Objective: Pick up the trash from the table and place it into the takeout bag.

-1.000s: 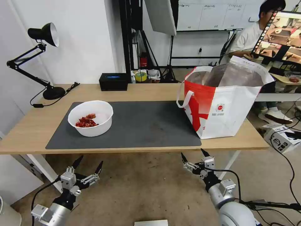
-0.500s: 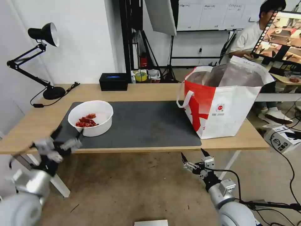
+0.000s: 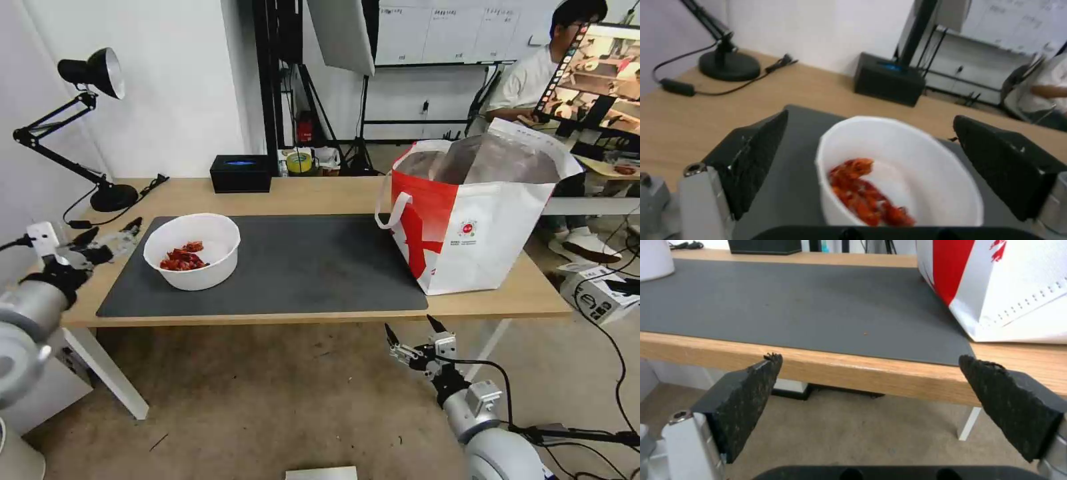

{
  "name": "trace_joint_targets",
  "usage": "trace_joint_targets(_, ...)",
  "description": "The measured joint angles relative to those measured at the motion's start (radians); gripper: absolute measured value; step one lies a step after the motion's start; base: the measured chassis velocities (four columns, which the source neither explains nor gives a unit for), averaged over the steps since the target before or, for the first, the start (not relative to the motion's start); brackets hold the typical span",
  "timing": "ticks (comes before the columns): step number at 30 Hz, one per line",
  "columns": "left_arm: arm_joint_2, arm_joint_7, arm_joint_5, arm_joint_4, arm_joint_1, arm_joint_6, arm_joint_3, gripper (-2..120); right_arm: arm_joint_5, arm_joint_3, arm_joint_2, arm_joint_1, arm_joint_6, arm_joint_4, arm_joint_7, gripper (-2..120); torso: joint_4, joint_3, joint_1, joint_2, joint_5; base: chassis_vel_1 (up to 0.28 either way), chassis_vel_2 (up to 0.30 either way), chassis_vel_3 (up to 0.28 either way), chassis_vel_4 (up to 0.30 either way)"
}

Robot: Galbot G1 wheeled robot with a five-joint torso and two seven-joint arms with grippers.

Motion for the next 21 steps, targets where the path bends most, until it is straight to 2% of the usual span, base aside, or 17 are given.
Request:
trace_joint_targets(2,0.03,-0.003,-0.009,0.04,-0.027,0.047,0.014,100,0.0,0.0,0.0,0.0,0.0,0.0,0.0,100,0.0003,0.0,0.0,0.0,0.0,0.0,0.0,0.0,0.0)
trace_joint_targets(3,0.03,-0.003,-0.009,0.04,-0.027,0.047,0.014,100,0.0,0.0,0.0,0.0,0.0,0.0,0.0,100,0.0003,0.0,0.0,0.0,0.0,0.0,0.0,0.0,0.0)
trace_joint_targets(4,0.049,0.006,-0.021,0.076,-0.06,0.076,0.045,100,0.0,0.0,0.0,0.0,0.0,0.0,0.0,100,0.0,0.0,0.0,0.0,0.0002,0.0,0.0,0.0,0.0)
trace_joint_targets(7,0.059,0.021,-0.037,0.107,-0.094,0.092,0.079,100,0.0,0.0,0.0,0.0,0.0,0.0,0.0,100,0.0,0.0,0.0,0.0,-0.0002,0.0,0.0,0.0,0.0)
trace_joint_targets(8,0.067,0.027,-0.053,0.138,-0.133,0.105,0.117,100,0.0,0.0,0.0,0.0,0.0,0.0,0.0,100,0.0001,0.0,0.0,0.0,0.0,0.0,0.0,0.0,0.0)
trace_joint_targets(9,0.067,0.027,-0.053,0.138,-0.133,0.105,0.117,100,0.0,0.0,0.0,0.0,0.0,0.0,0.0,100,0.0001,0.0,0.0,0.0,0.0,0.0,0.0,0.0,0.0)
trace_joint_targets(10,0.072,0.034,-0.077,0.181,-0.186,0.13,0.172,100,0.0,0.0,0.0,0.0,0.0,0.0,0.0,100,0.0,0.0,0.0,0.0,0.0,0.0,0.0,0.0,0.0)
trace_joint_targets(13,0.075,0.04,-0.098,0.217,-0.233,0.147,0.217,100,0.0,0.0,0.0,0.0,0.0,0.0,0.0,100,0.0,0.0,0.0,0.0,0.0,0.0,0.0,0.0,0.0)
trace_joint_targets(14,0.079,0.045,-0.113,0.252,-0.282,0.171,0.267,100,0.0,0.0,0.0,0.0,-0.001,0.0,0.0,100,0.0001,0.0,0.0,0.0,0.0001,0.0,0.0,0.0,0.0)
trace_joint_targets(15,0.079,0.045,-0.113,0.252,-0.282,0.171,0.267,100,0.0,0.0,0.0,0.0,-0.001,0.0,0.0,100,0.0001,0.0,0.0,0.0,0.0001,0.0,0.0,0.0,0.0)
trace_joint_targets(21,0.093,0.061,-0.112,0.331,-0.412,0.265,0.389,100,0.0,0.0,0.0,0.0,-0.001,0.0,0.0,100,0.0,0.0,0.0,0.0,0.0,0.0,0.0,0.0,0.0)
